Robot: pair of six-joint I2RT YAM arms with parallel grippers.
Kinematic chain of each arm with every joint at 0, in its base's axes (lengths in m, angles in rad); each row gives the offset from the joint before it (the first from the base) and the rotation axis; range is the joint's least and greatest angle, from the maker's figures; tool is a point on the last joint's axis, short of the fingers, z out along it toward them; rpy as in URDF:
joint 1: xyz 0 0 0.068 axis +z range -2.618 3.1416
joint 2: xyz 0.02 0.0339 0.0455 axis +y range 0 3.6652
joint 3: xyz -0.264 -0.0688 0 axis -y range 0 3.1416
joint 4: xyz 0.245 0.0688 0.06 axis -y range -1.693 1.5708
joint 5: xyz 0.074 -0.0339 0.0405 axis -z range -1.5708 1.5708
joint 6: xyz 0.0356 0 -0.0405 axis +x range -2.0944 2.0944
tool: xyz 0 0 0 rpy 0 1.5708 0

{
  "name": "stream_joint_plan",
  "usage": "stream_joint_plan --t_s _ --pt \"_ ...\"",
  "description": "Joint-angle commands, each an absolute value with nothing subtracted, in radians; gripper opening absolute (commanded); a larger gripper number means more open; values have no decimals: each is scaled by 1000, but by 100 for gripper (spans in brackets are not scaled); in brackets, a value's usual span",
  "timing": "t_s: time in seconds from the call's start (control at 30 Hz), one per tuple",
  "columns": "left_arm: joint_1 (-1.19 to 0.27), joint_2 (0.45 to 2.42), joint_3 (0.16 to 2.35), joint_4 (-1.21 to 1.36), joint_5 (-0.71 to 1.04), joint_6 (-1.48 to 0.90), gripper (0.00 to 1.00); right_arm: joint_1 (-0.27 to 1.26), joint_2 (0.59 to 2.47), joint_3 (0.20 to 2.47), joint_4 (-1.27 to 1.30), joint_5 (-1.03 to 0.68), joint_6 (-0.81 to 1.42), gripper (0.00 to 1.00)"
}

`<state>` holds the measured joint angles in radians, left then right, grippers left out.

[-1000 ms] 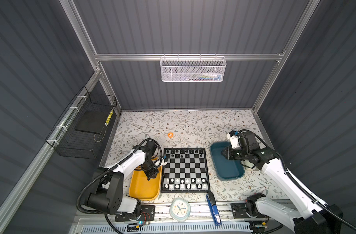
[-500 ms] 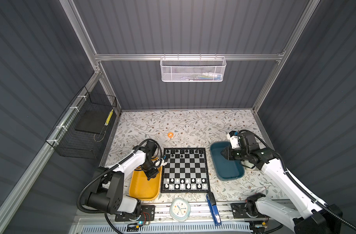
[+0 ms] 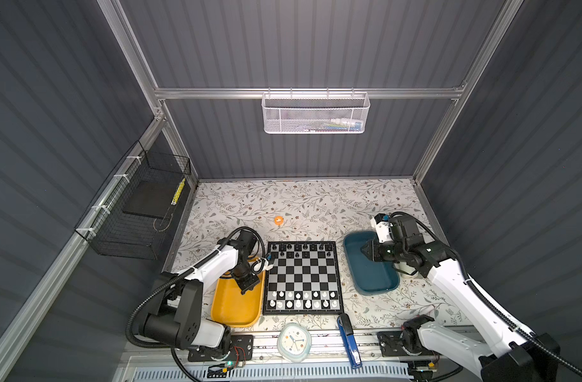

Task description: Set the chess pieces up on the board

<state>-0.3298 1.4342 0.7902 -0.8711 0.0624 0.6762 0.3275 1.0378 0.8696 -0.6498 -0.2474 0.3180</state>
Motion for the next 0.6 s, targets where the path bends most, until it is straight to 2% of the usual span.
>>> stream_joint_plan --t_s 0.0,0.23,0.57 --pt "-324 1439 787 -879 46 682 7 325 1043 853 -637 -260 325 30" --pt "-324 1428 826 -902 16 682 7 324 1045 850 -631 -264 325 30" --pt "-324 1436 997 -1008 -24 682 7 324 1054 846 -611 -271 325 30"
